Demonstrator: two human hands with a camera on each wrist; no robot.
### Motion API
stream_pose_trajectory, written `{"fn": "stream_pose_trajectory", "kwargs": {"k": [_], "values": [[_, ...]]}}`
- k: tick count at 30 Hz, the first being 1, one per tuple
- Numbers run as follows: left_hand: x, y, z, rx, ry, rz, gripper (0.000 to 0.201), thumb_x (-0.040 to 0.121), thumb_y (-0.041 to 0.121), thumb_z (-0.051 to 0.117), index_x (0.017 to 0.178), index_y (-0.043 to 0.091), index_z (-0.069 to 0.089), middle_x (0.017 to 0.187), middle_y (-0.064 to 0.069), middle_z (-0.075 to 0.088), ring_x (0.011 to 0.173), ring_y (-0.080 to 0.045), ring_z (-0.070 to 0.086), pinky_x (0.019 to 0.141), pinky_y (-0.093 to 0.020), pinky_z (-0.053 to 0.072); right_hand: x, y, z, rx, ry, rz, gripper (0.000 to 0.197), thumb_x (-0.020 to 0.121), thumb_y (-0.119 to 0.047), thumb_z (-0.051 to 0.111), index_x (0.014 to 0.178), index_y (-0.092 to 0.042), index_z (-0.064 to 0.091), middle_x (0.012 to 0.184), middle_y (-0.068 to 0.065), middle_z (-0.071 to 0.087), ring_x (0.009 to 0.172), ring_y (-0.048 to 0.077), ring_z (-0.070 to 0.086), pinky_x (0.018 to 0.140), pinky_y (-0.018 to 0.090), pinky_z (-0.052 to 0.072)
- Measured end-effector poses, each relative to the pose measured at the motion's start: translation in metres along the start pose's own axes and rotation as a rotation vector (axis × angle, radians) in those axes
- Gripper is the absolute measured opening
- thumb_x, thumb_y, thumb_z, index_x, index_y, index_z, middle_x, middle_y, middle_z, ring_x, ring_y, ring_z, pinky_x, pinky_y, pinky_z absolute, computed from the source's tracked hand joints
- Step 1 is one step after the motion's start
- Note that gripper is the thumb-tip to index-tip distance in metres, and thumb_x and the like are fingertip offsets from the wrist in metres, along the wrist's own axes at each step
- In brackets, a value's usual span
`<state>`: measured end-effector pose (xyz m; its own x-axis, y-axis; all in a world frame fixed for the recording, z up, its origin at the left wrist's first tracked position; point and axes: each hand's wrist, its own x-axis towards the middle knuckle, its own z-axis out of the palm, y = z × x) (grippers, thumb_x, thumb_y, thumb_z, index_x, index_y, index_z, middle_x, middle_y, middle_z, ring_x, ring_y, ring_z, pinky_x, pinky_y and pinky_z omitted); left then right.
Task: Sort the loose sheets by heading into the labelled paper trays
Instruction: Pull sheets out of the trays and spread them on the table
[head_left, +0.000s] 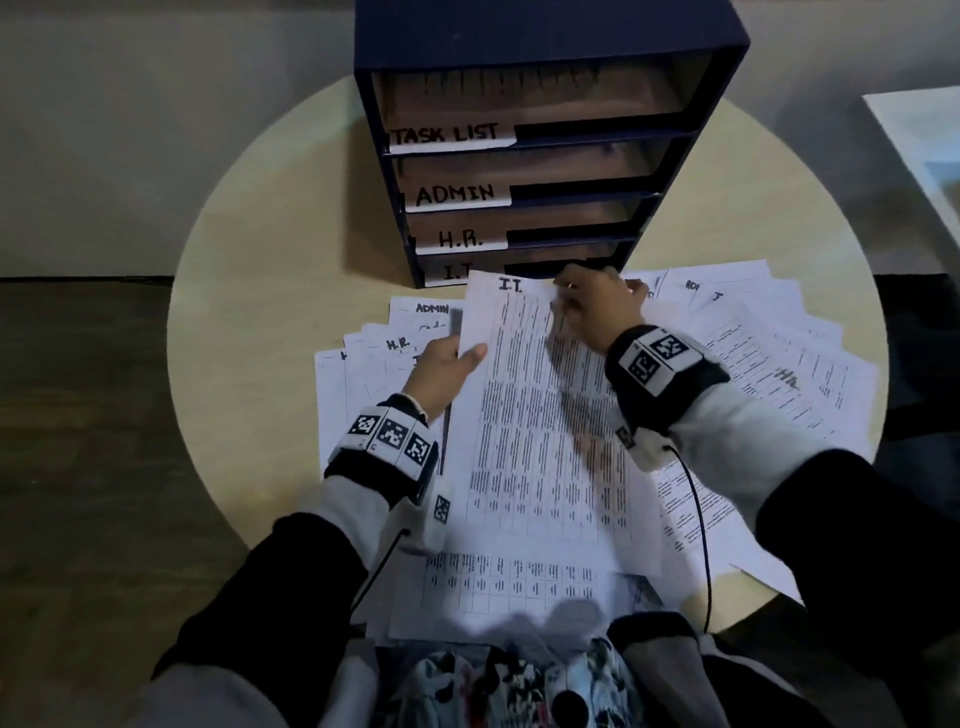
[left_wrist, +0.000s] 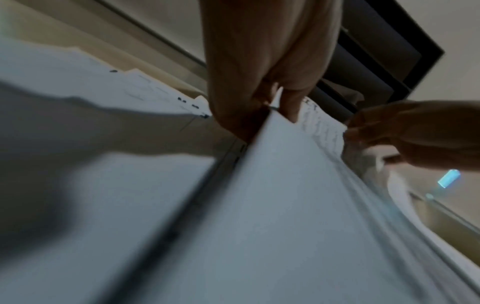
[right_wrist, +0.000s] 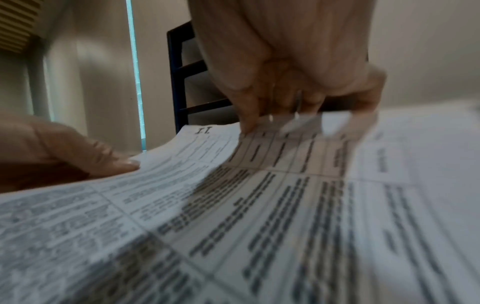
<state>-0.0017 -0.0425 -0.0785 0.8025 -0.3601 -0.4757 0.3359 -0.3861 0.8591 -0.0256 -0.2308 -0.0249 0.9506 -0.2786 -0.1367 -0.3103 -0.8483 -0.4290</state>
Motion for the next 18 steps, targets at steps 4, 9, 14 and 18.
{"fn": "stream_pose_trajectory", "kwargs": {"k": [4,9,14,18], "values": [[0.008,0.003,-0.007,0.006,0.171,-0.078,0.034,0.098,0.02,0.045,0.125,0.003,0.055,0.125,-0.012,0.06,0.116,-0.028,0.055,0.105,-0.041,0.04,0.011,0.01,0.002,0.041,0.065,0.217,0.025,0.089,-0.026,0.053,0.112,-0.024,0.06,0.133,0.005,0.045,0.126,0.029,0.034,0.104,0.048,0.025],[0.028,0.014,-0.017,-0.034,0.239,-0.161,0.037,0.098,0.021,0.043,0.13,0.002,0.051,0.131,-0.011,0.054,0.122,-0.028,0.049,0.097,-0.03,0.037,0.006,0.042,0.002,0.354,-0.044,0.413,0.064,0.086,-0.027,0.062,0.14,-0.012,0.031,0.14,0.018,0.035,0.125,0.033,0.041,0.102,0.04,0.035],[0.052,0.036,-0.021,-0.137,0.278,-0.219,0.046,0.099,0.025,0.041,0.138,0.001,0.038,0.144,-0.012,0.041,0.132,-0.03,0.039,0.107,-0.036,0.033,-0.002,0.065,0.008,0.733,-0.087,0.469,0.015,0.086,-0.011,0.063,0.098,-0.005,0.057,0.083,0.013,0.06,0.079,0.024,0.056,0.072,0.035,0.049],[0.079,0.046,-0.021,-0.203,0.306,-0.212,0.042,0.097,0.022,0.043,0.132,-0.002,0.044,0.135,-0.021,0.049,0.126,-0.035,0.047,0.09,-0.031,0.044,-0.021,0.076,0.005,0.999,-0.204,0.466,0.017,0.086,-0.001,0.059,0.072,-0.007,0.052,0.056,0.004,0.042,0.042,0.01,0.041,0.044,0.017,0.03]]}}
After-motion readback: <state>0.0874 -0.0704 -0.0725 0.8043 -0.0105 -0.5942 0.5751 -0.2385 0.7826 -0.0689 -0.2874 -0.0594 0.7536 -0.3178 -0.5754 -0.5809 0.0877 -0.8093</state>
